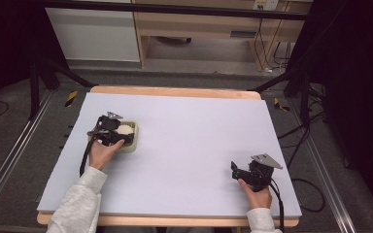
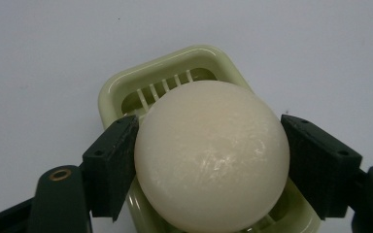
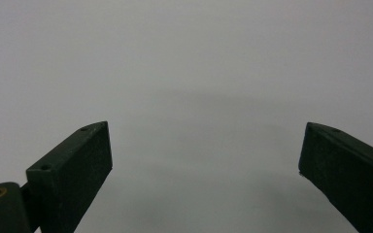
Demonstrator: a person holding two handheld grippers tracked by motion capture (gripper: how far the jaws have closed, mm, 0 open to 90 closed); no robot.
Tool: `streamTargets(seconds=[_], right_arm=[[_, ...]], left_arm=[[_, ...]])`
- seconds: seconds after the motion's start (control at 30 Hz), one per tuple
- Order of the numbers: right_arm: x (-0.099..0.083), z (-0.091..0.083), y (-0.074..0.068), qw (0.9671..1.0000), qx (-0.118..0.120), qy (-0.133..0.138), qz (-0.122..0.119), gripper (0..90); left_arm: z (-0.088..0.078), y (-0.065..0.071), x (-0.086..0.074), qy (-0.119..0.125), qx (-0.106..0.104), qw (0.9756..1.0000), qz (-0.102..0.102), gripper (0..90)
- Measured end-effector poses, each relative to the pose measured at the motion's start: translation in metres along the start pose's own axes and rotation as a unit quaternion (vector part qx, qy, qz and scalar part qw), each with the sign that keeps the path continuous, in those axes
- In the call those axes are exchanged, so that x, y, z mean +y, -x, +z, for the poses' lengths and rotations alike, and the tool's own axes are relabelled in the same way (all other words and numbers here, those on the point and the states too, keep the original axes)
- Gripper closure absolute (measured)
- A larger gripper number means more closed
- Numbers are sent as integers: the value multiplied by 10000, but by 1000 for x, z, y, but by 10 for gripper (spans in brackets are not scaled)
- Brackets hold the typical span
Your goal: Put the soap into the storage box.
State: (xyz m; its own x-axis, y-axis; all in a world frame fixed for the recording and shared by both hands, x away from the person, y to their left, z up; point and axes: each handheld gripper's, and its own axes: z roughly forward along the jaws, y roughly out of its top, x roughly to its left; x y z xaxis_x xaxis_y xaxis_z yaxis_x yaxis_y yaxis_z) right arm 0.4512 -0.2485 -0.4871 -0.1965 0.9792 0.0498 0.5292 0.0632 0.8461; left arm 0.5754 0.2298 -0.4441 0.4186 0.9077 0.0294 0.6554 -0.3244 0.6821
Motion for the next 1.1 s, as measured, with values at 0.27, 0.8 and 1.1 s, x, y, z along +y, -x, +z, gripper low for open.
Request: streamTargets(seconds=[0.27, 0.8, 1.1], right_arm=[[0, 0, 0, 10000, 4, 0, 0, 53], [0, 0, -1, 10000, 5, 3, -16, 51], [0, 0, -1, 10000, -2, 8, -40, 51]], left_arm=[[1, -1, -1, -36, 1, 10000, -29, 241], [-8, 0, -1, 98, -31, 9999, -23, 145], [-30, 8, -1, 397, -144, 9991, -33, 130]])
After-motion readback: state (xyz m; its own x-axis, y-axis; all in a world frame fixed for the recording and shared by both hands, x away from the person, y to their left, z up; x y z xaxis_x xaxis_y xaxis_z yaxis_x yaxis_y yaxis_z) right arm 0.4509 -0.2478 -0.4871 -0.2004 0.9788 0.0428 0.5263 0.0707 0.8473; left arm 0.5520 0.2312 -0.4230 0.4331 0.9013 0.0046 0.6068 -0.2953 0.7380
